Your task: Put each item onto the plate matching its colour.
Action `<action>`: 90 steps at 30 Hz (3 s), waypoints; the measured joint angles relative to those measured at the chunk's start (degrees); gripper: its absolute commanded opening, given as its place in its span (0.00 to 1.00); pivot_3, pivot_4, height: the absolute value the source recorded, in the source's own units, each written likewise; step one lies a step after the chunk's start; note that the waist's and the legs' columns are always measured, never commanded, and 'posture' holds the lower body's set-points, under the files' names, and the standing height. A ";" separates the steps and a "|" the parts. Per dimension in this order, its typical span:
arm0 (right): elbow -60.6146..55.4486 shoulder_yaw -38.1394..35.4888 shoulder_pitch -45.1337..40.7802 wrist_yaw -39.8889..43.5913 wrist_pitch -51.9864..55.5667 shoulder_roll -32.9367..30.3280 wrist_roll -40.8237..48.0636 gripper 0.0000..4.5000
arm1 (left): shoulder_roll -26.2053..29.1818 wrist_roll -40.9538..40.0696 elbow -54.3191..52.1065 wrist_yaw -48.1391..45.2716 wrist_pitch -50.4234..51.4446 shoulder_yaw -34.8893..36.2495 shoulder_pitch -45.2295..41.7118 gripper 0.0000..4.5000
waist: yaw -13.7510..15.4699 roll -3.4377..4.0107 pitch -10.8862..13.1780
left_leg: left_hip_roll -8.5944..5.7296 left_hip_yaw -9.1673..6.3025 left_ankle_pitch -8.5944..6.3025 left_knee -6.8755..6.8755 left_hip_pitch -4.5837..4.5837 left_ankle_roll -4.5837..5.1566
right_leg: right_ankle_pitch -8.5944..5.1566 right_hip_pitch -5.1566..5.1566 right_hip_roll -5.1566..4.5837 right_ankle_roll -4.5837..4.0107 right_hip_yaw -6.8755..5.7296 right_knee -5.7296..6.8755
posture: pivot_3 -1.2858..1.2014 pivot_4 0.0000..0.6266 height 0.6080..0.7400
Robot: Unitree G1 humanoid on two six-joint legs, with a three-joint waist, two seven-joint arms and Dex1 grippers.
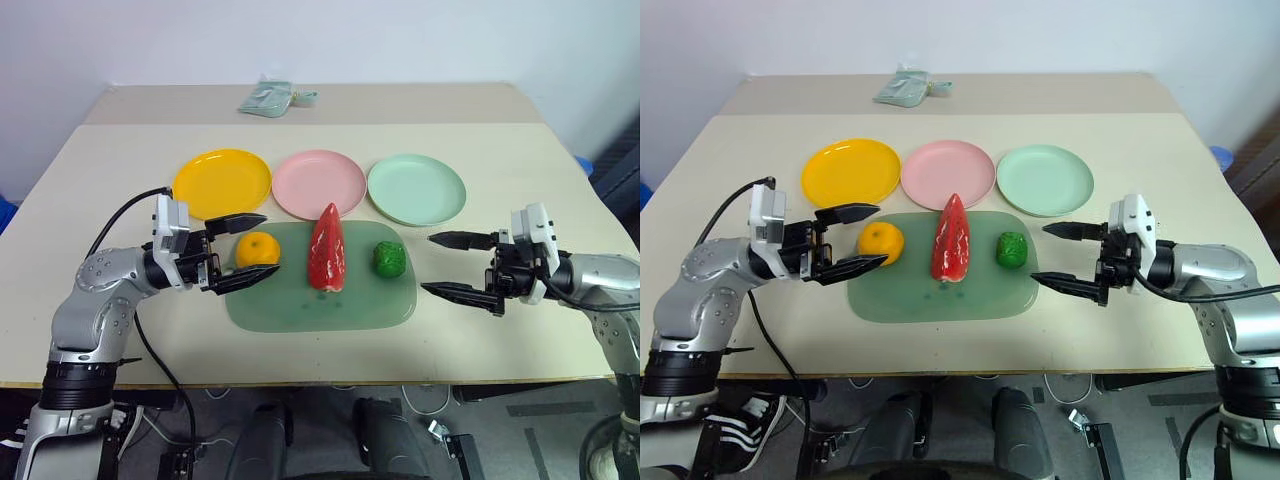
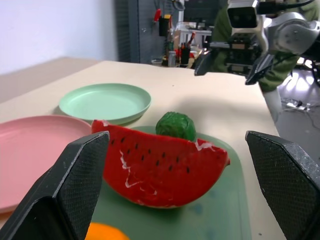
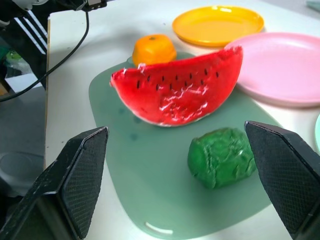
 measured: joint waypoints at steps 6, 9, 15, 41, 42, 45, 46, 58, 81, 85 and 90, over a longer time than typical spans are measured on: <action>-0.23 0.08 -1.55 -0.60 0.12 -0.13 0.26 0.99 | -0.81 0.85 2.80 -0.10 -1.97 -0.28 -1.78 1.00 | -0.02 0.00 0.00 | 0.00 0.00 0.00 0.00 0.00 0.00 | 0.00 0.00 0.00 0.00 0.00 0.00 | 0.52 0.24 1.00; -0.23 0.16 -2.22 -1.67 0.46 0.21 0.35 0.99 | -0.73 0.52 3.17 -0.08 -2.18 0.16 -1.84 1.00 | -0.04 0.00 0.00 | 0.00 -0.01 0.00 0.00 0.00 0.00 | 0.00 0.00 0.00 0.00 0.00 0.00 | 0.52 0.24 1.00; -0.64 2.11 -4.93 -2.99 1.26 2.06 0.71 0.99 | 3.19 -2.72 5.76 -0.85 0.28 5.38 -3.19 1.00 | -0.17 0.00 0.00 | 0.01 -0.01 0.00 -0.03 0.00 0.00 | 0.00 -0.01 0.00 0.00 -0.01 -0.01 | 0.52 0.24 1.00; -8.14 2.31 -12.37 -9.46 5.17 4.84 4.75 0.99 | -0.36 11.33 19.14 -1.14 -7.63 -5.04 -9.90 1.00 | 0.04 -0.01 0.00 | 0.00 -0.01 0.00 -0.02 -0.02 0.00 | 0.00 -0.03 0.00 0.01 -0.01 0.01 | 0.52 0.24 1.00; -8.36 2.32 -11.61 -9.46 4.91 4.84 4.70 0.99 | -0.65 11.63 19.54 -1.19 -8.10 -5.36 -9.90 1.00 | 0.04 -0.01 0.00 | -0.01 -0.01 0.00 -0.02 -0.03 0.00 | 0.00 -0.03 0.00 0.01 -0.01 0.01 | 0.52 0.24 1.00; -8.42 3.16 -10.37 -9.63 4.68 4.97 4.20 0.99 | -1.55 12.12 19.92 -1.26 -8.78 -6.09 -9.89 1.00 | -0.03 -0.01 0.00 | 0.00 -0.01 0.00 -0.02 -0.02 0.00 | 0.00 -0.03 0.00 0.01 -0.01 0.02 | 0.52 0.24 1.00; -8.48 3.31 -10.37 -9.77 4.68 5.09 4.23 0.99 | -1.53 13.12 19.92 -1.21 -9.61 -6.80 -9.81 1.00 | -0.03 -0.01 0.00 | 0.00 -0.01 0.00 -0.03 -0.02 0.00 | 0.00 -0.03 0.00 0.01 -0.01 0.02 | 0.52 0.24 1.00; -8.87 4.30 -9.46 -10.11 4.60 5.46 4.14 0.99 | -3.77 24.37 25.42 7.57 -19.80 -9.74 -8.97 1.00 | 0.09 -0.01 0.00 | 0.00 -0.02 0.00 -0.01 -0.02 0.00 | 0.01 -0.03 -0.01 0.01 -0.01 0.03 | 0.52 0.24 1.00; -1.80 8.15 -15.44 -17.72 1.25 12.95 -2.92 1.00 | -13.25 21.63 37.32 40.16 -9.19 2.35 -25.55 0.76 | -0.11 -0.03 0.00 | -0.03 -0.04 0.00 -0.01 0.00 0.00 | 0.01 -0.04 0.01 0.02 -0.03 0.09 | 0.52 0.24 1.00; -1.62 8.81 -15.46 -18.01 1.23 14.03 -3.20 1.00 | -13.99 23.36 48.77 48.29 -14.26 4.45 -28.93 0.76 | 0.19 -0.05 0.01 | -0.05 -0.06 0.00 0.02 -0.04 0.00 | 0.01 -0.05 0.00 0.03 -0.03 0.07 | 0.52 0.24 1.00; -1.49 8.83 -15.48 -17.77 1.23 14.00 -3.50 1.00 | -14.71 25.14 58.86 53.10 -21.51 5.03 -32.79 0.76 | 0.32 -0.07 0.01 | -0.07 -0.05 0.00 0.03 -0.05 0.00 | 0.02 -0.04 -0.02 0.04 -0.04 0.08 | 0.52 0.24 1.00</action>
